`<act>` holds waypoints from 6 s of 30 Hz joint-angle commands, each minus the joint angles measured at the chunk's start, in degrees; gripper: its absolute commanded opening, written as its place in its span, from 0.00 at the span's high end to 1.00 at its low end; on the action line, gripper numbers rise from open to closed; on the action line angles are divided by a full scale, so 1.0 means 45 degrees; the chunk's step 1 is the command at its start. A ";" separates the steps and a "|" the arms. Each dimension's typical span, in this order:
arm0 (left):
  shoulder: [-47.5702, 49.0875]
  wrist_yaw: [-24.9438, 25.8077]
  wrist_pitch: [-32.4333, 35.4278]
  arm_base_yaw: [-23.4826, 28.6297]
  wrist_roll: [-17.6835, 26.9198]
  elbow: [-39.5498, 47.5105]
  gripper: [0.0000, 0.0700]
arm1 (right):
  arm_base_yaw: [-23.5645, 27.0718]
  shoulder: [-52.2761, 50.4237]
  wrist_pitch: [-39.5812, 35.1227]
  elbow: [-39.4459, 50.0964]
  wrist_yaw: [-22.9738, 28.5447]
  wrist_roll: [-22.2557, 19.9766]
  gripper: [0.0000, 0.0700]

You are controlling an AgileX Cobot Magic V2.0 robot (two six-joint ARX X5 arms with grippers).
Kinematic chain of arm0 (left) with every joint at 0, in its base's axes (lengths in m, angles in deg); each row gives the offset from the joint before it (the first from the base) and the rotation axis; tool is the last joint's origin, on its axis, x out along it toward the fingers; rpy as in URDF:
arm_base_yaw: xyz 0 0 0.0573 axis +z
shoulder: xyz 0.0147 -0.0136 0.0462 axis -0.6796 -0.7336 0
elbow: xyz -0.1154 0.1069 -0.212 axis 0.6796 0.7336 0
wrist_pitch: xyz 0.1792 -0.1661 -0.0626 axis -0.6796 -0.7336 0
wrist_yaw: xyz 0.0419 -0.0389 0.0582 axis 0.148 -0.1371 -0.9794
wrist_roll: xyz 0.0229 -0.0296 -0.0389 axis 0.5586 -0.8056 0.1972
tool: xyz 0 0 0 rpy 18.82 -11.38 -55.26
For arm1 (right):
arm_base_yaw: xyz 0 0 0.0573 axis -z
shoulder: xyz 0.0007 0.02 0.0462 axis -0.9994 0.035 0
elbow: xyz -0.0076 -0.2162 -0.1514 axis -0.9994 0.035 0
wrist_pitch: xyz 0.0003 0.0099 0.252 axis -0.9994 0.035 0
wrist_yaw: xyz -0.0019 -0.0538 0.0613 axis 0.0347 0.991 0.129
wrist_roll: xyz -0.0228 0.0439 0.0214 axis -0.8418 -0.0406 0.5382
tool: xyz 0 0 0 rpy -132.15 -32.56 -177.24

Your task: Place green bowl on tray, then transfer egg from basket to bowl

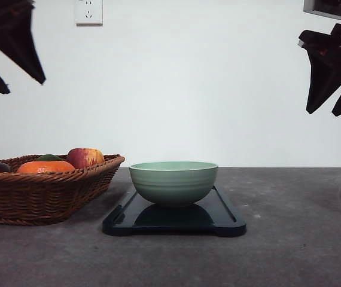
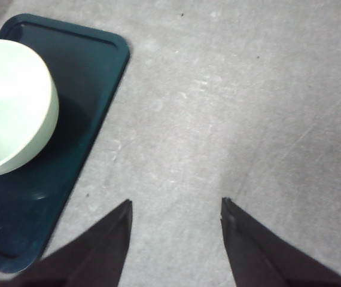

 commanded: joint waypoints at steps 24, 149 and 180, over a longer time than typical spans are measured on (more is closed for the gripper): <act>-0.7566 -0.1959 -0.2562 -0.0064 -0.0008 -0.5501 0.40 | -0.0055 0.0087 0.0394 -0.0092 -0.0041 -0.0097 0.59; -1.0211 -0.0884 0.1993 -0.4443 -0.0371 -0.6195 0.73 | -0.0055 0.0087 0.0398 -0.0092 -0.0036 -0.0102 0.59; -1.1312 -0.0884 0.1736 -0.4858 0.0235 -0.6621 0.41 | -0.0055 0.0087 0.0414 -0.0092 -0.0036 -0.0102 0.59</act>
